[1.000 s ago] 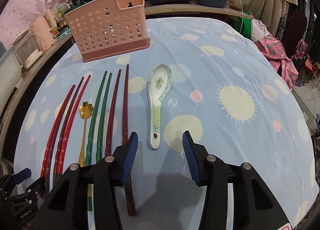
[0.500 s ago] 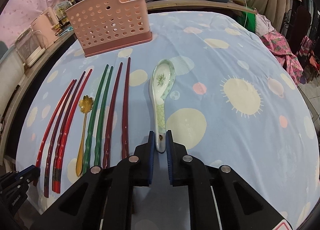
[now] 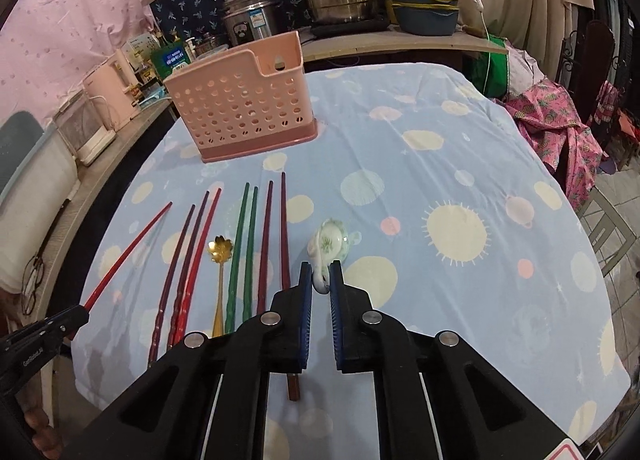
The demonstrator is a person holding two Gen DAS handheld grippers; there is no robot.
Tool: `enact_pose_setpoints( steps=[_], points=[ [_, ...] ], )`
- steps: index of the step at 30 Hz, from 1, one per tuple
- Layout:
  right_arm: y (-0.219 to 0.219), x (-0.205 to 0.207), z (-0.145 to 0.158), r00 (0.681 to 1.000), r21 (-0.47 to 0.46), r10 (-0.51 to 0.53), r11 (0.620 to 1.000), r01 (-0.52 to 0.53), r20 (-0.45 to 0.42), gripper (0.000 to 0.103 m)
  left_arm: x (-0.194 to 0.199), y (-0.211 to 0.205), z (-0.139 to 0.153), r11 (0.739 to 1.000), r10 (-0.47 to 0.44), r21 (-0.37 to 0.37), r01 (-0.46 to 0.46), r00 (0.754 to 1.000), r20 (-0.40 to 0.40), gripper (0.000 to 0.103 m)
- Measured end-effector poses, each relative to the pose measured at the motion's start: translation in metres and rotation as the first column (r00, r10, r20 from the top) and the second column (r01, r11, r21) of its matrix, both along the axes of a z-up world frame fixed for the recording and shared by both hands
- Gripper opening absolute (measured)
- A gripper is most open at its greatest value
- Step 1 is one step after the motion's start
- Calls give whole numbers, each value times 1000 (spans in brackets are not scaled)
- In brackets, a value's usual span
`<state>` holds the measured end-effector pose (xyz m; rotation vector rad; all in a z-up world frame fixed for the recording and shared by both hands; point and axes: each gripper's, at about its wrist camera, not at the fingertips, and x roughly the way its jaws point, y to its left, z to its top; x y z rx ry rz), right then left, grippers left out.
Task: Organize utensils
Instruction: 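Lift the red chopstick with the left tool while the right tool lifts the spoon toward the holder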
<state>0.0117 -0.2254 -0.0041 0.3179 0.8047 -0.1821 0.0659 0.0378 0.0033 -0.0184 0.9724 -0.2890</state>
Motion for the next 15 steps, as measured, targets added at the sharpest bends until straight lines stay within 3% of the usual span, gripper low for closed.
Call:
enact_pose_setpoints(
  steps=[15],
  points=[
    [-16,43,56,995,25,12,1000,-14,101,6,71,1,92,997,59,-59,-50,984,170,7]
  ],
)
